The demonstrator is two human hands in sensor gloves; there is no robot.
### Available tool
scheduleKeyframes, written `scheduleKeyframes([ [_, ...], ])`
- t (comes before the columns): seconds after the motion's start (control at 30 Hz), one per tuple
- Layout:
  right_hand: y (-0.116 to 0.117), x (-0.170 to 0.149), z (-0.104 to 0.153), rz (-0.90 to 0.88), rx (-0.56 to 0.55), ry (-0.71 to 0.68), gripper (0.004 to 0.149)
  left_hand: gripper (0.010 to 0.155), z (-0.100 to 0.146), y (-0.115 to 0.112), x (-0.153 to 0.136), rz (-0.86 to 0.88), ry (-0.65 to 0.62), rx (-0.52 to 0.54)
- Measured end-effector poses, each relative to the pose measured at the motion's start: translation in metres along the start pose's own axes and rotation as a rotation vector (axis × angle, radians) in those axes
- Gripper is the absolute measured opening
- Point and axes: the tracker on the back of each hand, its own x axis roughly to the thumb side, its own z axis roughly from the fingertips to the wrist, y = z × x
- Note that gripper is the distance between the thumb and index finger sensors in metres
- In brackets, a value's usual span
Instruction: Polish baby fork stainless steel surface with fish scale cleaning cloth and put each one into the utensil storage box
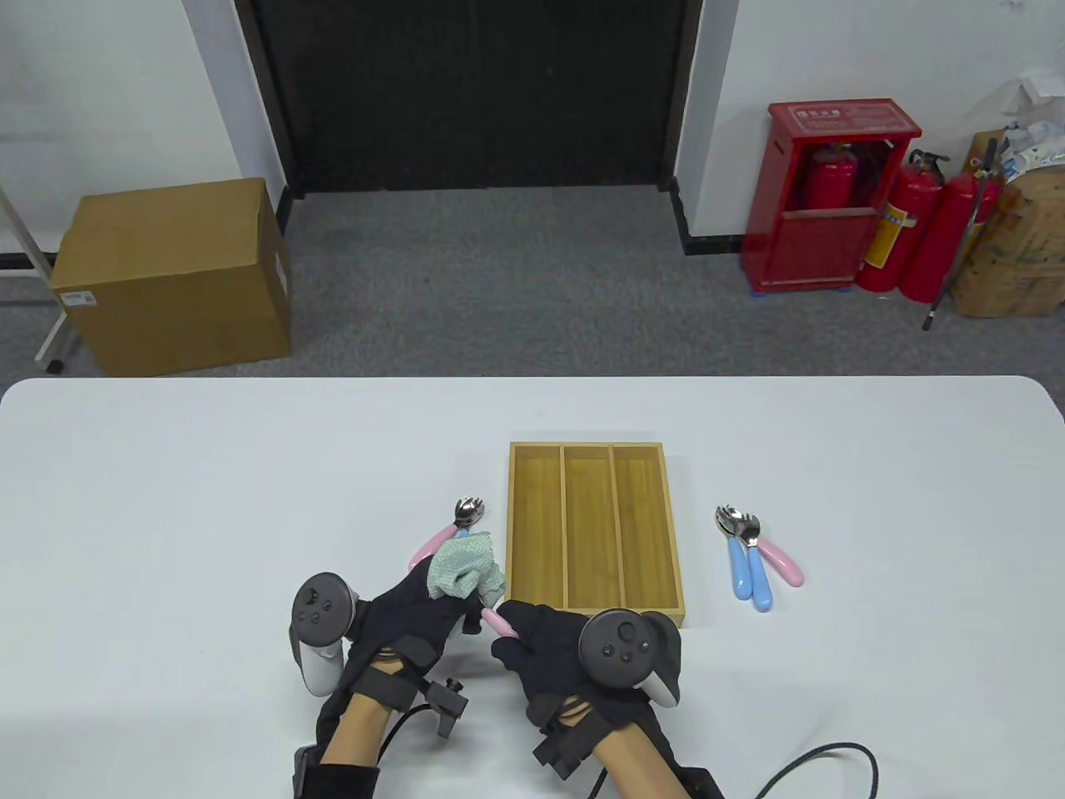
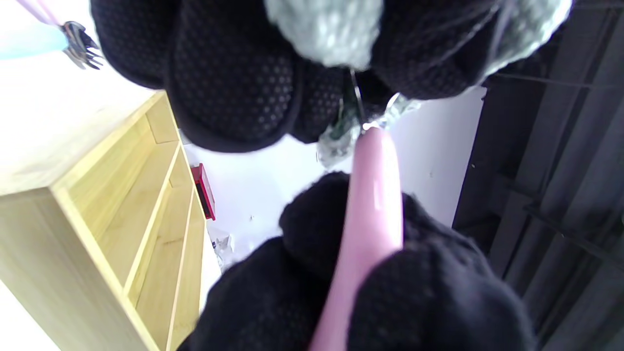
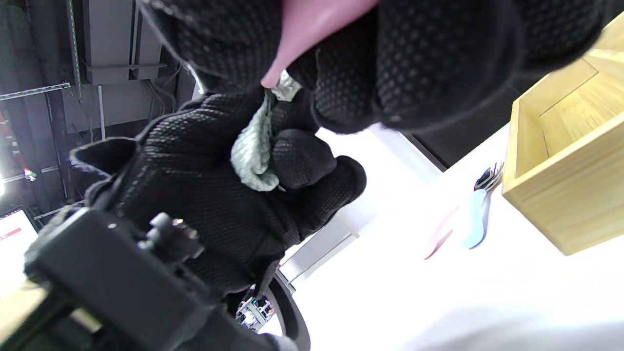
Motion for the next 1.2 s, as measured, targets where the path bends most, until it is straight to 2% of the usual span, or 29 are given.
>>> scheduleKeyframes([
  [0.1,0.000,0.000,0.000,-0.010,0.009,0.000,0.052,0.054,0.001,0.000,-0.004,-0.011,0.018,0.060],
  [0.3,-0.004,-0.003,0.002,0.015,0.014,0.037,0.051,0.051,0.001,-0.001,-0.002,-0.036,0.015,0.051],
  [0.43,-0.011,-0.008,0.001,0.031,0.023,0.053,0.050,0.049,0.002,0.002,0.005,-0.173,-0.004,0.087],
  [0.6,-0.017,-0.015,0.002,0.063,0.038,0.082,0.050,0.048,0.007,0.003,0.004,-0.281,0.006,0.200],
  [0.63,-0.019,-0.018,0.003,0.075,0.042,0.097,0.050,0.048,0.008,0.007,0.003,-0.300,0.018,0.248],
  [0.7,-0.026,-0.026,0.006,0.105,0.038,0.127,0.050,0.049,0.009,0.016,-0.001,-0.279,0.044,0.271],
  [0.77,-0.039,-0.035,0.008,0.135,-0.022,0.175,0.049,0.049,0.009,0.023,-0.004,-0.249,0.023,0.246],
  [0.83,-0.059,-0.045,0.012,0.171,-0.134,0.227,0.049,0.049,0.010,0.027,-0.006,-0.254,0.009,0.209],
  [0.97,-0.088,-0.064,0.017,0.259,-0.300,0.376,0.046,0.050,0.011,0.028,-0.006,-0.287,-0.001,0.203],
  [1.07,-0.099,-0.077,0.011,0.366,-0.341,0.485,0.045,0.051,0.010,0.025,-0.007,-0.262,-0.002,0.180],
  [1.2,-0.104,-0.093,-0.002,0.551,-0.298,0.636,0.043,0.051,0.009,0.025,-0.007,-0.268,-0.002,0.166],
])
